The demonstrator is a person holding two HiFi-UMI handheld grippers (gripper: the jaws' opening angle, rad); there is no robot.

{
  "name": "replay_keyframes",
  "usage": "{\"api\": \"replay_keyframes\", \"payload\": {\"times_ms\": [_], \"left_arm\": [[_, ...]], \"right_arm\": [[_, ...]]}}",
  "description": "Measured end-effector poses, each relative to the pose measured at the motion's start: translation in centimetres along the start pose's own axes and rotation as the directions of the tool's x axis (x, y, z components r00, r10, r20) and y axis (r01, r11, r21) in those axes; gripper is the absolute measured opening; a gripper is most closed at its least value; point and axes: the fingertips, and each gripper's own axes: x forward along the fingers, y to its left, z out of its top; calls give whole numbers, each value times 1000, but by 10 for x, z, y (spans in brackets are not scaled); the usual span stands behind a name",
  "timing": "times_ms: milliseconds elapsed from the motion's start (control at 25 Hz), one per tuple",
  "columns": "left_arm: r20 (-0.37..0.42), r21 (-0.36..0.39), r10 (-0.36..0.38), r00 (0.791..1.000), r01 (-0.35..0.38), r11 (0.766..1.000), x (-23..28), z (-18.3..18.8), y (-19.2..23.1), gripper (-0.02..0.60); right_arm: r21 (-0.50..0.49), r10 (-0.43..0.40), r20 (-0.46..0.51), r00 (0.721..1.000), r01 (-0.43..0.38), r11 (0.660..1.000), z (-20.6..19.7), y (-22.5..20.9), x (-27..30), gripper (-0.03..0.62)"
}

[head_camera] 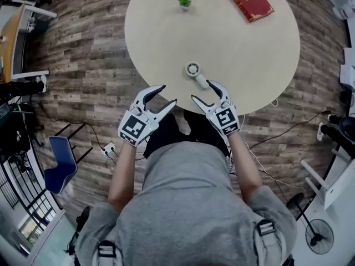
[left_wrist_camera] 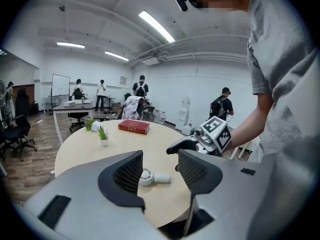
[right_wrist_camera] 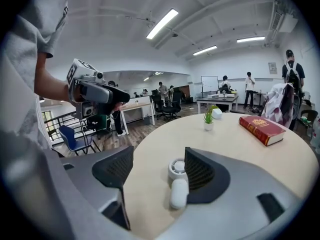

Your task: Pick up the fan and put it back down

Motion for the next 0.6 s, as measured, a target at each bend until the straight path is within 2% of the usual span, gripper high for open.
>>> {"api": "replay_keyframes", "payload": {"times_ms": [160,400,600], "left_arm": [[-1,-23,14,1000,-14,1000,5,-5,3,238],[-7,-46,18,1000,-18,999,7,-15,14,236],[-11,-69,5,1000,-6,998,18,-25,29,236]], "right_arm": [[8,3,-23,1000,-3,1000,-10,-16,18,327],[100,8,-58,998,-2,995,-29,-32,45,342],[106,-15,-94,995,25,994,-45,-43,65,354]]}}
